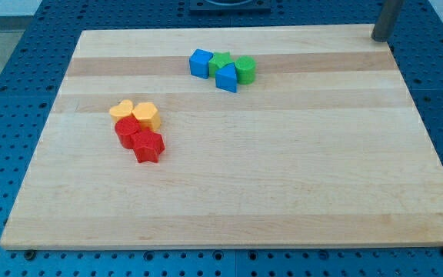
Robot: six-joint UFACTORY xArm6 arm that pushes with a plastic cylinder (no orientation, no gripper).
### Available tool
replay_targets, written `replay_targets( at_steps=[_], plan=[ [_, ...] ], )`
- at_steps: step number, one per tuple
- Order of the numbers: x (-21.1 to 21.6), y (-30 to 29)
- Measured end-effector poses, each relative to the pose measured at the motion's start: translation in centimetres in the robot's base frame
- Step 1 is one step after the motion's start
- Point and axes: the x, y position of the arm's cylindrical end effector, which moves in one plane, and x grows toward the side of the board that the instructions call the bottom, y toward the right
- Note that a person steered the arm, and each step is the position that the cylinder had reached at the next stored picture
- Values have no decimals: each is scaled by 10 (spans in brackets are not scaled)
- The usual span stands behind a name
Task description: Separate the red blocks from the yellow blocks
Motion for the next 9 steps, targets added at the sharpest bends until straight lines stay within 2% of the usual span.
replay_targets(
  at_steps=[1, 2, 4, 5, 7, 9],
  plan=[
    [27, -1],
    [77, -26],
    [180, -108],
    [215, -156],
    [210, -256],
    [121, -359]
  ],
)
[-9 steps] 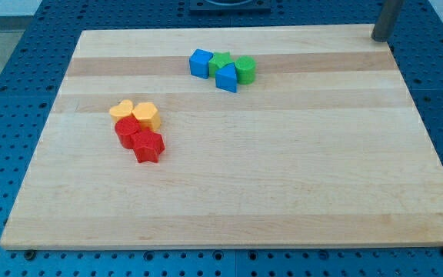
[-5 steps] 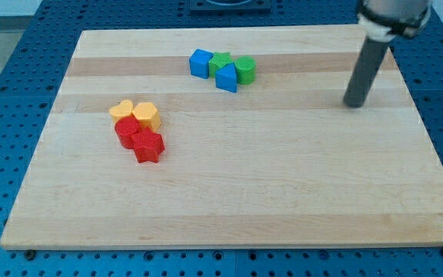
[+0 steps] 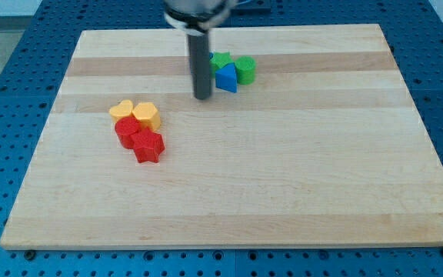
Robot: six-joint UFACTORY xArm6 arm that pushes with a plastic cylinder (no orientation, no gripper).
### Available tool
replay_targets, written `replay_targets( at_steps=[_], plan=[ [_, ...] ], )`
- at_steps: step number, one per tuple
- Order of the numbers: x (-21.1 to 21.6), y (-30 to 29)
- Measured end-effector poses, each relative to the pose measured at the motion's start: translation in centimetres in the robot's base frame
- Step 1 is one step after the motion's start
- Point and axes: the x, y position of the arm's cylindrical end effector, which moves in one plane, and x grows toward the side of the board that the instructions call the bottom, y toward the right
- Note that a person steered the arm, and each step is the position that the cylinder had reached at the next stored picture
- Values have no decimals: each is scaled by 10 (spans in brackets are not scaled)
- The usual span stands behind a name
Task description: Separate the red blocks from the yellow blocks
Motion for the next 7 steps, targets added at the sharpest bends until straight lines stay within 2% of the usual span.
replay_targets(
  at_steps=[1, 2, 3, 4, 5, 7],
  plan=[
    [-26, -73],
    [-29, -152],
    [9, -207],
    [56, -207],
    [78, -167],
    [93, -105]
  ],
)
